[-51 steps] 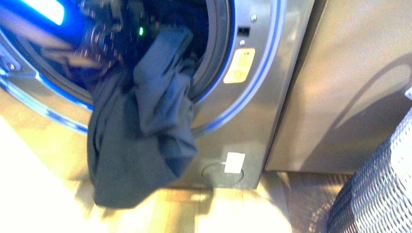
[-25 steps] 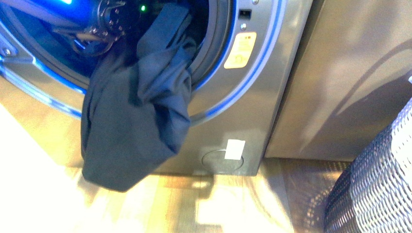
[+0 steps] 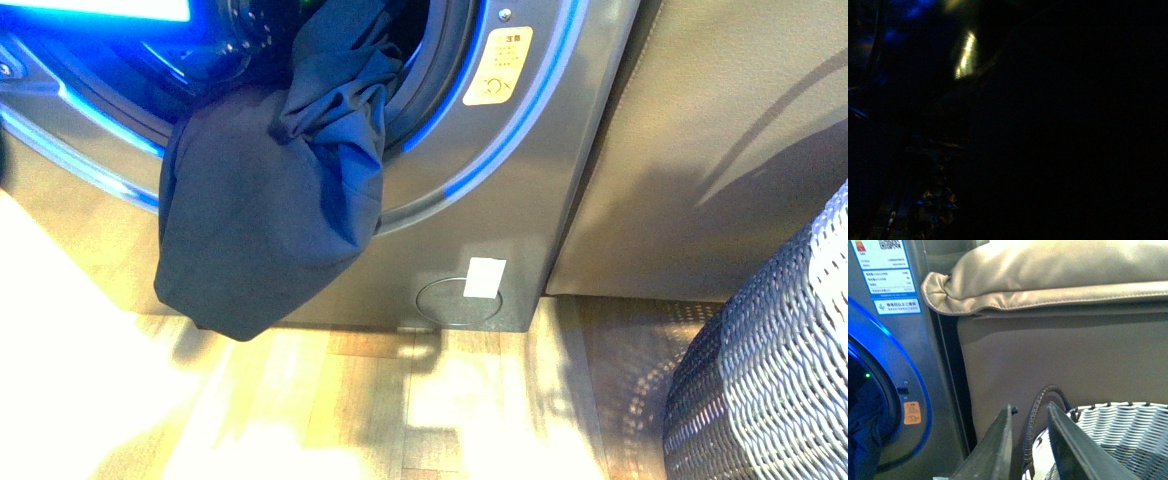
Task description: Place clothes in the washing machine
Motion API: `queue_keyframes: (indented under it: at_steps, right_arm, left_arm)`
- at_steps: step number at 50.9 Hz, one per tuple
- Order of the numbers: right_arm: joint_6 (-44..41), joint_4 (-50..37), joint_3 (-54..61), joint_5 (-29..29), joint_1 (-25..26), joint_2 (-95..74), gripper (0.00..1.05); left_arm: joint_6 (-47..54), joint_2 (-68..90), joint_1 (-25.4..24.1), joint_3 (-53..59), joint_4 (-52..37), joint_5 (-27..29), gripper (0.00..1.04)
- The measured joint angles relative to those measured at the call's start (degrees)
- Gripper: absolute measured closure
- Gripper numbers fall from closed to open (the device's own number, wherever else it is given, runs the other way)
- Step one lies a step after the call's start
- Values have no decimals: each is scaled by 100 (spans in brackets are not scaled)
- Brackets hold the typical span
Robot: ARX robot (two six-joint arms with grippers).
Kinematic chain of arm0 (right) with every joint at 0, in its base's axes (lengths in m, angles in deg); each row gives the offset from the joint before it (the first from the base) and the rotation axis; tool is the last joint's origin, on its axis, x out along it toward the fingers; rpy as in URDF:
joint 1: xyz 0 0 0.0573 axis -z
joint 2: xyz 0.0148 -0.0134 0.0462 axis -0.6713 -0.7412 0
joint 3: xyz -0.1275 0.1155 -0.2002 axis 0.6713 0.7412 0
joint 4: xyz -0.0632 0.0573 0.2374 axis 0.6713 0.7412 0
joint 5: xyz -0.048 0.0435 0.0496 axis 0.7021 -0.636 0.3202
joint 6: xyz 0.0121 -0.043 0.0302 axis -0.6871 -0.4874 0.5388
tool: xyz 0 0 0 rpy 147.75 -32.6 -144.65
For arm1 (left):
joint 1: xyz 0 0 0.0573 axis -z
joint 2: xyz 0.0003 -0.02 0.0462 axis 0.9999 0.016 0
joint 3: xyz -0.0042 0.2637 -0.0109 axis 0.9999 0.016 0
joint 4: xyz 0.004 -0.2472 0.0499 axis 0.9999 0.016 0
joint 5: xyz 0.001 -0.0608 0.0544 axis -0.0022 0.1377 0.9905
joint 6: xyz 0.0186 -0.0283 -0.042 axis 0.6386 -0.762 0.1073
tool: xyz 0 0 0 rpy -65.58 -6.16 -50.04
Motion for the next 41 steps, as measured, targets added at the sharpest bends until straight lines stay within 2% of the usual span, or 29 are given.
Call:
queue_keyframes:
  at_steps: [2,9,34,41]
  right_arm:
    - [-2,-92,195,-4,28,109,87]
    - [-26,-232,603,-13,35,334,104]
    - [-24,-466,1574,-31,44,1047,102]
    - [-24,66,1735,-35,46,1668,102]
  left_arm:
    - [9,50,2,-111,17,33,98]
    - [4,92,11,-334,17,122,98]
    - [0,103,-107,-610,-323,929,98]
    - [50,114,-136,-612,-348,1130,98]
